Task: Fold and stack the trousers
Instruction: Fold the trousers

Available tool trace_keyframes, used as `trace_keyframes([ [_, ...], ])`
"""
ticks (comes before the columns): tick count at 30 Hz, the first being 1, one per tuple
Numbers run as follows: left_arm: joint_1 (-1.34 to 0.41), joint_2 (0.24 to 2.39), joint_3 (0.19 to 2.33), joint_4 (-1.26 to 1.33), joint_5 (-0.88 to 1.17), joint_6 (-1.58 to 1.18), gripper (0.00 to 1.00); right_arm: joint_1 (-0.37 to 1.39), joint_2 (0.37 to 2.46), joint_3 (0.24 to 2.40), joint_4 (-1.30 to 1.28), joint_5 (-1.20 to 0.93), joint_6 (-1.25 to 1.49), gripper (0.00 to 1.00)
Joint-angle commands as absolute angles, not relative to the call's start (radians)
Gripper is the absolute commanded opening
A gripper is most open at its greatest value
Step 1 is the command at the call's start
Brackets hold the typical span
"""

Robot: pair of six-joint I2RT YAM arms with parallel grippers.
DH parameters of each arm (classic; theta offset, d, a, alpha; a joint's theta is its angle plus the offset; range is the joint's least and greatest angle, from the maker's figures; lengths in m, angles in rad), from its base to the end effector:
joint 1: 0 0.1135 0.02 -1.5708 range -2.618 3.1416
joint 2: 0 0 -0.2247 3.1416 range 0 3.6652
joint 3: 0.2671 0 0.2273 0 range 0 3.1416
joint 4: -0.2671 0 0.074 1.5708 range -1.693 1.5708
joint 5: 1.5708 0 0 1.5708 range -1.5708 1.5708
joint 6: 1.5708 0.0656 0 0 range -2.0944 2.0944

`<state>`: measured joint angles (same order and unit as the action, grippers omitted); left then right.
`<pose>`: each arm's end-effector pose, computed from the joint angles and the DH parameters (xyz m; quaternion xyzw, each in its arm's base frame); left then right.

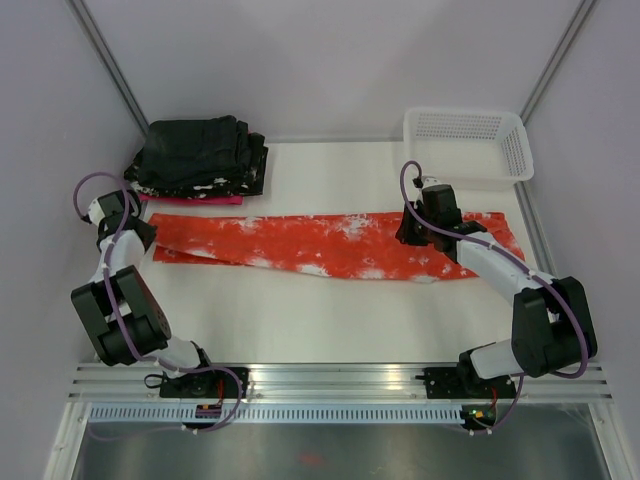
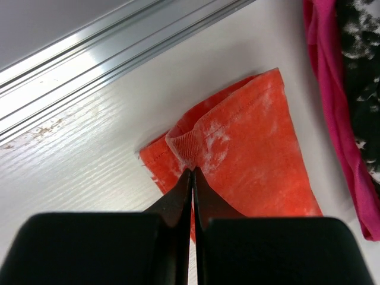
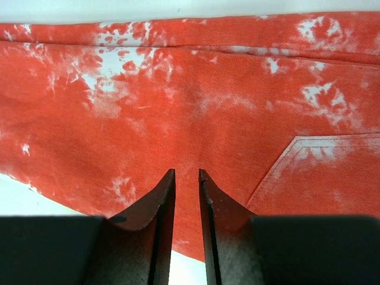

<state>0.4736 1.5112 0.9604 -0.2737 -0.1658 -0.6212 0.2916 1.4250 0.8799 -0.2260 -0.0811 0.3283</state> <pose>0.2789 0.1551 0.1723 -0.5088 0.7767 0.0501 0.3680 0.2914 0.0930 0.1763 0.0011 0.9205 0.1542 0.3590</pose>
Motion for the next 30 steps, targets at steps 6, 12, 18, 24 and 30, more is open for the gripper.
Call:
trace_keyframes([
  [6, 0.479, 1.479, 0.937, -0.321, -0.256, -0.552, 0.07, 0.296, 1.410, 0.858, -0.207, -0.080, 0.310, 0.28],
  [12, 0.477, 1.505, 0.974, -0.340, -0.225, -0.552, 0.89, 0.296, 1.390, 0.841, -0.210, -0.074, 0.314, 0.28],
  [18, 0.479, 1.464, 0.992, -0.341, -0.229, -0.509, 0.91, 0.298, 1.378, 0.830, -0.213, -0.074, 0.324, 0.28],
  [24, 0.479, 1.598, 1.103, -0.261, 0.099, -0.282, 0.91, 0.295, 1.367, 0.850, -0.242, 0.017, 0.379, 0.29],
  [30, 0.482, 1.736, 1.134, -0.255, 0.170, -0.114, 0.92, 0.281, 1.327, 0.861, -0.284, 0.097, 0.402, 0.42],
])
